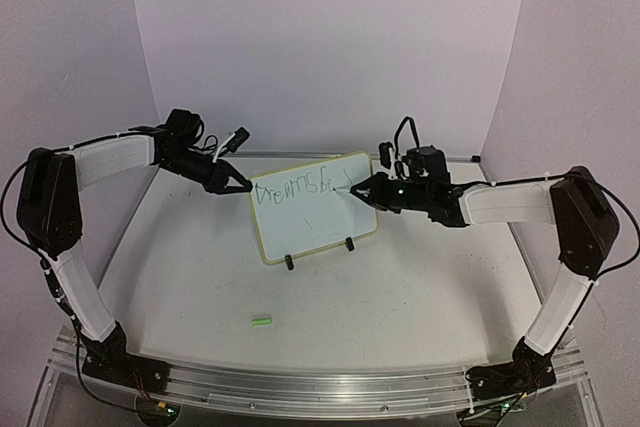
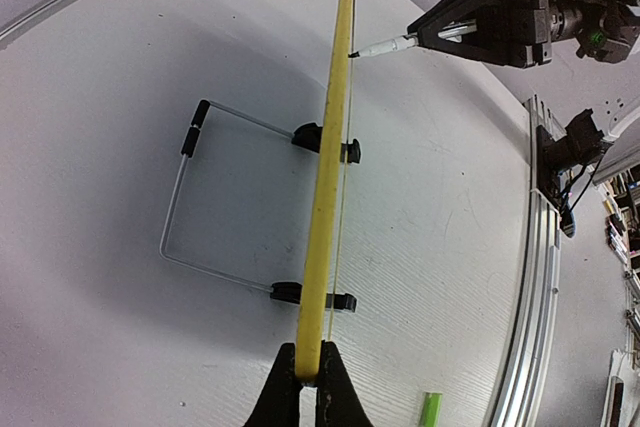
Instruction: Write a sentence on the whiteboard
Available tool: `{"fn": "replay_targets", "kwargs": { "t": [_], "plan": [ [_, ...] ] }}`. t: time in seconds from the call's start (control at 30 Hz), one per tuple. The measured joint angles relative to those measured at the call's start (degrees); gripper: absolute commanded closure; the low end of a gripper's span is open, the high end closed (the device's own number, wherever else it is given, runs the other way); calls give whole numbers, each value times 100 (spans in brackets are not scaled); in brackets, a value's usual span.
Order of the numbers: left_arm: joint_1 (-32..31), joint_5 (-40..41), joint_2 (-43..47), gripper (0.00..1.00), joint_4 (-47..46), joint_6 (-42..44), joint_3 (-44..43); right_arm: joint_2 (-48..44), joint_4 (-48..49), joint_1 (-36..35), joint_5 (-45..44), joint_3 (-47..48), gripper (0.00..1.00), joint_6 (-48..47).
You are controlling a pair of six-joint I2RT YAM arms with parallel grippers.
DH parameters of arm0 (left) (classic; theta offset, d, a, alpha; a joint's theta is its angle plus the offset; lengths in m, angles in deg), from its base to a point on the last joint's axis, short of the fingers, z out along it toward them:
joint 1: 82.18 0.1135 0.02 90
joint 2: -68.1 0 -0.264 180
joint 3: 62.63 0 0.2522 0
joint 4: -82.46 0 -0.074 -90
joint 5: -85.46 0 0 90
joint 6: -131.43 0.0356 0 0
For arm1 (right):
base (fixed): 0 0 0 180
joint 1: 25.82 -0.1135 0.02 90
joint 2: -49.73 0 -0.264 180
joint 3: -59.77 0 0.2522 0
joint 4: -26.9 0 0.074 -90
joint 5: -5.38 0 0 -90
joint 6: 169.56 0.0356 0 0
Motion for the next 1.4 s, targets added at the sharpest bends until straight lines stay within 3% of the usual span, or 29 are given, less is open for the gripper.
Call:
{"fn": "replay_targets", "kwargs": {
  "t": [0.87, 1.4],
  "plan": [
    [0, -4, 0, 100, 0, -4, 0, -1, -37, -2, -254, 251, 100, 0],
    [0, -7, 5, 100, -2, -16, 0, -18, 26, 0, -298, -131, 100, 22]
  ]
}}
